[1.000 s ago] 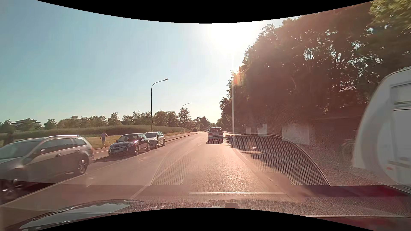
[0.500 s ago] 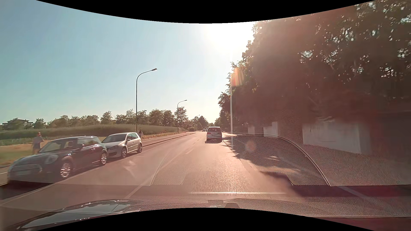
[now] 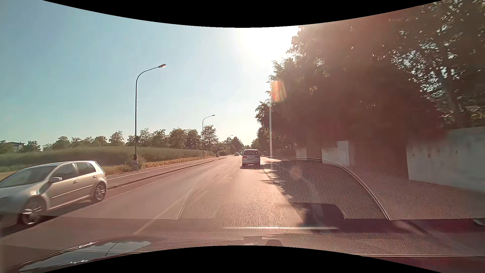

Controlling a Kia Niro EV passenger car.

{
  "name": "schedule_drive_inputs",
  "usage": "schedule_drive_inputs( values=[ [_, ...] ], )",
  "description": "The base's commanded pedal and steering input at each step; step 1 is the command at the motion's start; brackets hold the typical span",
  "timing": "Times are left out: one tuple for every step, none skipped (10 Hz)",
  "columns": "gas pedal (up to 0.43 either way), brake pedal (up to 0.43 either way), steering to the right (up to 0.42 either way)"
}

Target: Follow the waypoints while adhering to traffic rules and regulations

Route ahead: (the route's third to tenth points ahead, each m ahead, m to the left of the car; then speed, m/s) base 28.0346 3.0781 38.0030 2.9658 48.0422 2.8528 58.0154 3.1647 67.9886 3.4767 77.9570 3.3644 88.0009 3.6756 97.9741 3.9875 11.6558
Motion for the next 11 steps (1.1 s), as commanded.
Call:
schedule_drive_inputs(
  values=[
    [0.15, 0.006, 0.007],
    [0.157, 0.006, 0.007],
    [0.157, 0.006, 0.007],
    [0.169, 0.006, 0.007],
    [0.169, 0.006, 0.007],
    [0.169, 0.006, 0.007],
    [0.169, 0.006, 0.006],
    [0.169, 0.006, 0.006],
    [0.169, 0.006, 0.003],
    [0.169, 0.006, -0.001],
    [0.169, 0.006, -0.002]
  ],
)
